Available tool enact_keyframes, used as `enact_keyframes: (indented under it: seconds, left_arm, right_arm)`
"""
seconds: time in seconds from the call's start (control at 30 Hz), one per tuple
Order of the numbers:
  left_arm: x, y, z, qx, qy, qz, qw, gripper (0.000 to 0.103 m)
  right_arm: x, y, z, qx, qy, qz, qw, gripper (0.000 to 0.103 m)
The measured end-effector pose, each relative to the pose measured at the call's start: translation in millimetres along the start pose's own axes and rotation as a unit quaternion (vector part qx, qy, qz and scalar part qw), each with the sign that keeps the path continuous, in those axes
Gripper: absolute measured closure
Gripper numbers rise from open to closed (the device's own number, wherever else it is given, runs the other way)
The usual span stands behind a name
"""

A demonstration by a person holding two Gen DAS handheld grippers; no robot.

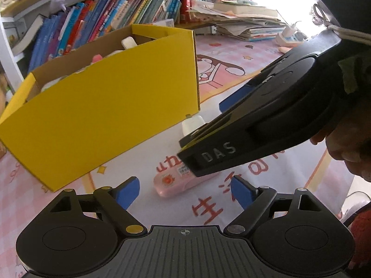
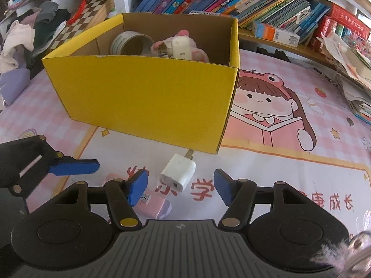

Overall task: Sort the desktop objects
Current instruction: 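Grasp the pink eraser with the left tool while the right tool grasps the small white charger, then carry the pink eraser with the left tool while the right tool carries the charger over the box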

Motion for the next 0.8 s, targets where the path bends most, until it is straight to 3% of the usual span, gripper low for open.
enact_keyframes:
  seconds: [0.43,0.6,0.8]
  left_arm:
    - [8,20,5,-0.027,-0.026,0.013,0.9992,0.019]
    - [7,17,11,-0.030,-0.028,0.011,0.9991,0.034]
    - [4,12,19,-0.032,-0.028,0.016,0.9990,0.035]
  right_arm:
    - [8,24,-10,0.024,0.001,0.022,0.999,0.044]
    - [9,30,-11,0.030,0.006,0.030,0.999,0.050]
    - [9,31,-11,0.028,0.013,0.029,0.999,0.063]
Point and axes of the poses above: each gripper's, at about its wrist camera, not at the fingertips, and y roughly the way its jaws point, z to its left, x to its top, the point moved 1 cm from there along y, roughly the way its jaws point, and after that the axes turned 15 degrees about -y, right-handed, at the moved point
